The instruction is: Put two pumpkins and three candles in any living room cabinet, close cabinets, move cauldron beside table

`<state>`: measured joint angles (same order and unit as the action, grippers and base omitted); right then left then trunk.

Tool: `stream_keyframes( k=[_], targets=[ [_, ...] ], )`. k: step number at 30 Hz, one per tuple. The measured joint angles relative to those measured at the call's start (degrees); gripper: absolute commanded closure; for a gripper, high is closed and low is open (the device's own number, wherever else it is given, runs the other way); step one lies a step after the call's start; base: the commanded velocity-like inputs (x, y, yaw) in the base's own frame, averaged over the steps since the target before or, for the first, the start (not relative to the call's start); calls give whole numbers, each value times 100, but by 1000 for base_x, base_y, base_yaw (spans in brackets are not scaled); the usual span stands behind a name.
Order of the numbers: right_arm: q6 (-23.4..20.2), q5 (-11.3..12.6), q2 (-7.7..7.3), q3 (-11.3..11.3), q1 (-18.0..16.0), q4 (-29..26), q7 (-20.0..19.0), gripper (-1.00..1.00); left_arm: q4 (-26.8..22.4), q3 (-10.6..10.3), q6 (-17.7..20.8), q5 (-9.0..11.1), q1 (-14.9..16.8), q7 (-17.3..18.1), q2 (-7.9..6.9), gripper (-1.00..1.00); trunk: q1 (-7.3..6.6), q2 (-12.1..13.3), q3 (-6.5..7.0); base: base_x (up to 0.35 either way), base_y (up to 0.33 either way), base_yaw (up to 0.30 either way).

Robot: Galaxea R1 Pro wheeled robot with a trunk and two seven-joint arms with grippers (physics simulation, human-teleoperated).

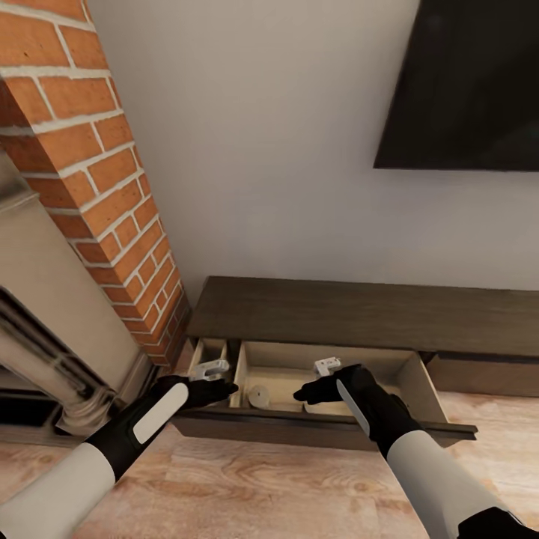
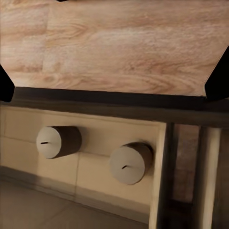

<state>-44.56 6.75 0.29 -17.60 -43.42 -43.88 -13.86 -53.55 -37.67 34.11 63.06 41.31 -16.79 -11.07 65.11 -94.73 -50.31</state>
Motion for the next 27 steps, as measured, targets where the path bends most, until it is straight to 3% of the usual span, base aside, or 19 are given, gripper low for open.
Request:
stream_keyframes(
  k=[27],
  targets=[
    [0,9,13,-15,0,37,7,-100,10,-30,290,-2,0,-12,-8,-100,0,0,0,0,0,286]
  ],
)
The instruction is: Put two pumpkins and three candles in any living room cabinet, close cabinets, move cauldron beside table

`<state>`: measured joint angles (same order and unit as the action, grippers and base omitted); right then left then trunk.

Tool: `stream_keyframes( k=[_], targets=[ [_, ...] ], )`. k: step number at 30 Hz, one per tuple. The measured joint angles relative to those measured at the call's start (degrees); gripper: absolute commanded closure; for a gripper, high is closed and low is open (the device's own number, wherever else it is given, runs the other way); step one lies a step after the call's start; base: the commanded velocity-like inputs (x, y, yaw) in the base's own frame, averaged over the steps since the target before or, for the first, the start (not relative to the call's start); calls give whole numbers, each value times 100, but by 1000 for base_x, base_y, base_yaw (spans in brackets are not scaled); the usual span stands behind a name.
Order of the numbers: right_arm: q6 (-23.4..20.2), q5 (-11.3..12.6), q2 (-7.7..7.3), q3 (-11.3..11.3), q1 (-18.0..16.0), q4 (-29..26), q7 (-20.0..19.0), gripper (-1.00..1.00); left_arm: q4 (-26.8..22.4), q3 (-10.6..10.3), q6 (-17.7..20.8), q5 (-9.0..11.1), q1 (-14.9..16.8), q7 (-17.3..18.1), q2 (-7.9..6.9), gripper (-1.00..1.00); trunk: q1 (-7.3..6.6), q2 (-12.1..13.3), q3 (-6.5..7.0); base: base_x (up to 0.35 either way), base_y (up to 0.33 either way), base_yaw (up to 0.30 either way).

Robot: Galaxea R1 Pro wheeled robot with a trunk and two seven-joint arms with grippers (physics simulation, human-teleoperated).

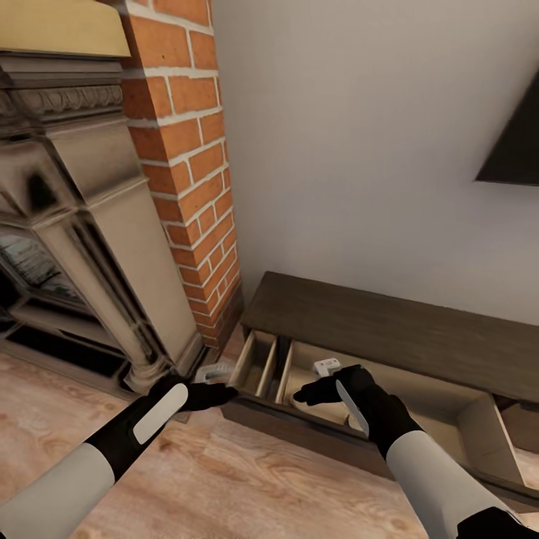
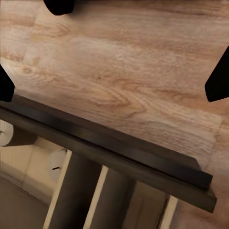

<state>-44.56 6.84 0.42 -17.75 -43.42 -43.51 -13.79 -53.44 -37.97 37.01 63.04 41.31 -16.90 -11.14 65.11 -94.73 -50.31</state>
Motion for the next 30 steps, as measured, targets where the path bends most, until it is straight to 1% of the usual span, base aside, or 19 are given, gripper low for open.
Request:
stream_keyframes(
  k=[30],
  targets=[
    [0,0,2,0,0,3,-1,-100,0,0,1,-19,0,-15,25,-100,0,0,0,0,0,282]
  ],
)
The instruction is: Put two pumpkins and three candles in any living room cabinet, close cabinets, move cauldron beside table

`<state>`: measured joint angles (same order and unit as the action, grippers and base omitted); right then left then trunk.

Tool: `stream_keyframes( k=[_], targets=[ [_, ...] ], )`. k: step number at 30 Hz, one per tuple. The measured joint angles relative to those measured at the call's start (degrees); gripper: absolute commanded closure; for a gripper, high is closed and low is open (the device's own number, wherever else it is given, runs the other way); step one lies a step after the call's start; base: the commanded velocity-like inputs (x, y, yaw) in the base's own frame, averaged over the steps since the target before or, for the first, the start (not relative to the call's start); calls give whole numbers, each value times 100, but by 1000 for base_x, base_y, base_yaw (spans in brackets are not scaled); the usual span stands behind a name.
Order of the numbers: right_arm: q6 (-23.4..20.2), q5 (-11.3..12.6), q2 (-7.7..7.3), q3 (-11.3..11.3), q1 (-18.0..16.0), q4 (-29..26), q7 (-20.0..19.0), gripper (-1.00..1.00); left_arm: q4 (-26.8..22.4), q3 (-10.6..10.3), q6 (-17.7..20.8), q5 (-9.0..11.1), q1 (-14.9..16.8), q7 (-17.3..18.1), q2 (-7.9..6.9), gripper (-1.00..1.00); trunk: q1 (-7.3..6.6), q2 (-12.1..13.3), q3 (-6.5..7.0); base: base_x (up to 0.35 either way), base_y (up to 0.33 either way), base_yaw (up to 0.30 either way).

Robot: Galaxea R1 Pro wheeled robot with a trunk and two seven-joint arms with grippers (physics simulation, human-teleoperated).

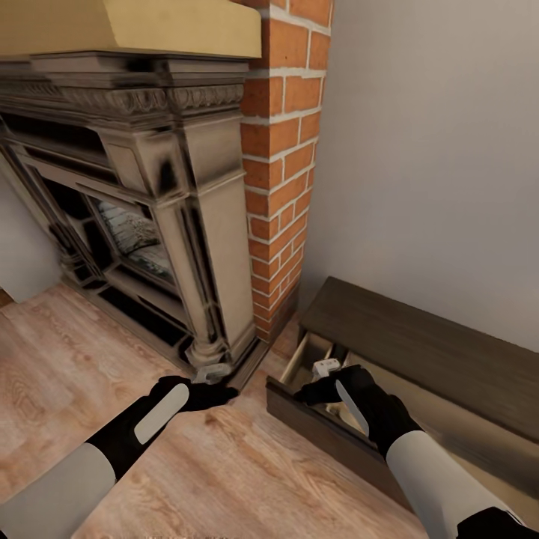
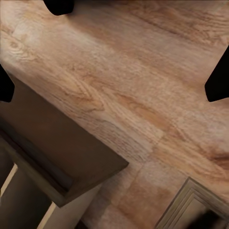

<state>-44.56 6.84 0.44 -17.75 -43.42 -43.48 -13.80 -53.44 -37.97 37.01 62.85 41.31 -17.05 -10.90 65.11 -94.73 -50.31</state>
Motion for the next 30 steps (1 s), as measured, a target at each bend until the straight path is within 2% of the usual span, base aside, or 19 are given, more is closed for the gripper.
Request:
stream_keyframes(
  k=[23,30],
  targets=[
    [0,0,9,0,0,9,0,-100,16,0,-10,0,0,-6,0,-100,0,0,0,0,0,253],
    [0,0,16,0,2,14,0,-100,223,7,-18,-9,0,-1,8,-100,0,0,-12,0,0,239]
  ],
)
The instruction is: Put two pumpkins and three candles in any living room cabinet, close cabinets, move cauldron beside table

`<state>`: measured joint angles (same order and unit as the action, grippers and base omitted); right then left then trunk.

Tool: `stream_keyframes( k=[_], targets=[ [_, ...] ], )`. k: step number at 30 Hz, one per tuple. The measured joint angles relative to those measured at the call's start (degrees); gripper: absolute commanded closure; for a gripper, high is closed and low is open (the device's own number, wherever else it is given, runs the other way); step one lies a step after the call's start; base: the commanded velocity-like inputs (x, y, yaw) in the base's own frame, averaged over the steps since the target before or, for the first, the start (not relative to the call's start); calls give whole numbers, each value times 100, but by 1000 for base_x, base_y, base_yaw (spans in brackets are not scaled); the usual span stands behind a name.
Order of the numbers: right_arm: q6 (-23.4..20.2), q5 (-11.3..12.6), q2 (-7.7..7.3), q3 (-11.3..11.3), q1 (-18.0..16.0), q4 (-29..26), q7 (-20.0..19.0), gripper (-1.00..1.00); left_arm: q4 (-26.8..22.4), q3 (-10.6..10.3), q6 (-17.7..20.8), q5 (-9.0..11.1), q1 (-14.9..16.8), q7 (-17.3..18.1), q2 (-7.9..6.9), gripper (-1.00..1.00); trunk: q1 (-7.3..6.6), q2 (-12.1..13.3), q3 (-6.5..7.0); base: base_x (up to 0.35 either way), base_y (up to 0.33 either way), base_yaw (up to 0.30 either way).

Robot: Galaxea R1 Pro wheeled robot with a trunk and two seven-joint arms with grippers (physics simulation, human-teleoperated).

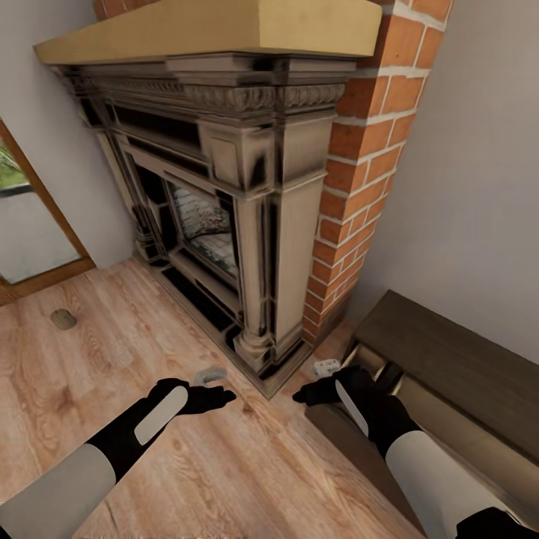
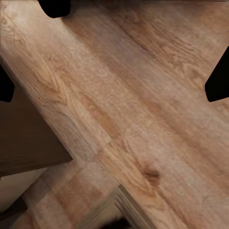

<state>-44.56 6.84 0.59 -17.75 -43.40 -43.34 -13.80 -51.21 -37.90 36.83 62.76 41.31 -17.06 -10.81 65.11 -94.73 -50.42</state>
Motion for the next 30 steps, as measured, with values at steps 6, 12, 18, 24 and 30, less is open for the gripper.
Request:
stream_keyframes(
  k=[6,12,18,24,30],
  targets=[
    [3,-5,16,0,5,58,5,-100,14,1,0,0,0,1,0,-100,0,0,-21,0,0,260],
    [41,-9,27,-7,7,304,16,-100,14,2,-6,0,0,1,0,-100,0,0,-44,0,0,264],
    [52,-11,28,-9,7,342,30,-100,17,2,-9,0,0,1,0,-100,0,0,-67,0,0,264],
    [53,-12,28,-9,7,352,51,-100,17,2,-8,0,0,1,0,-100,0,0,-91,0,0,264],
    [60,-17,28,-9,7,352,59,-100,19,2,-9,0,0,1,0,-100,0,0,-105,0,0,275]
  ],
)
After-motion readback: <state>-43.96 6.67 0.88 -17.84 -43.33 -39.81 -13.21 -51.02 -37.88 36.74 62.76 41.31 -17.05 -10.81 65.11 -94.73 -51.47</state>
